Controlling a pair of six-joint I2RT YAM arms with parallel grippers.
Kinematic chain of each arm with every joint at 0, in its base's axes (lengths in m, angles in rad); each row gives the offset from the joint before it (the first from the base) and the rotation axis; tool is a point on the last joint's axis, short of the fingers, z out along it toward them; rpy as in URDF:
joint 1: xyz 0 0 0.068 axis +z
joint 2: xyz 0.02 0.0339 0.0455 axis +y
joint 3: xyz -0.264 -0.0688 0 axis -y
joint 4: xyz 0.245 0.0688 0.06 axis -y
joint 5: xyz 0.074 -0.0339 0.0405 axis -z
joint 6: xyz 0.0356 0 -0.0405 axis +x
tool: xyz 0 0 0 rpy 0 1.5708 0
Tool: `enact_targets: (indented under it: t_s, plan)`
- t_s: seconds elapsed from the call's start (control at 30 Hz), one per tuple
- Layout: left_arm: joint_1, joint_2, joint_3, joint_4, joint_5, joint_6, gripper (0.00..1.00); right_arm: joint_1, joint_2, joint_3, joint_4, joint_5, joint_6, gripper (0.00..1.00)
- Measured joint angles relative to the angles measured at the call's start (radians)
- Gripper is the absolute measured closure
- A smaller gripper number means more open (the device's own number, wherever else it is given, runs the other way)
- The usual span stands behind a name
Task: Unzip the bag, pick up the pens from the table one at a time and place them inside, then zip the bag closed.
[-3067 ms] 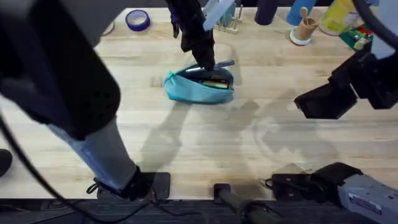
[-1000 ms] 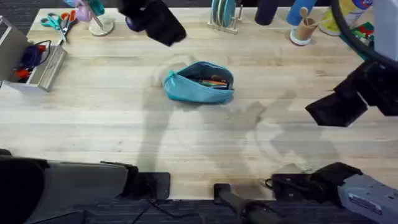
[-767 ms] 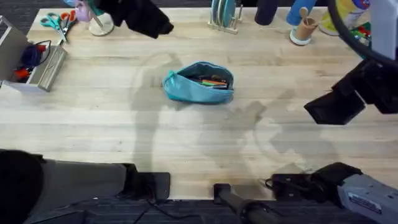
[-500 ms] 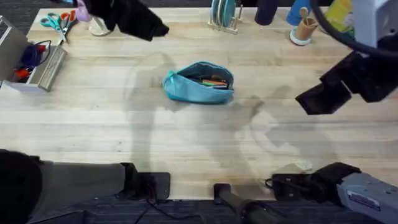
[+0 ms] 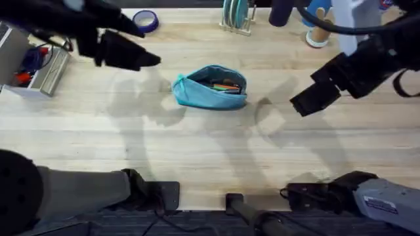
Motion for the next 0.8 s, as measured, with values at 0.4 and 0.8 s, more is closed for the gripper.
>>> enact_targets:
  t_s: [0.4, 0.8]
  plan:
    - [0.177, -0.001, -0.142, -0.061, 0.187, 0.351, 0.007, 0.000, 0.067, 0.000, 0.021, -0.024, 0.007, 0.003]
    - [0.239, -0.001, -0.276, 0.119, 0.199, 0.434, 0.007, 0.001, 0.067, 0.000, 0.179, -0.213, 0.045, 0.004]
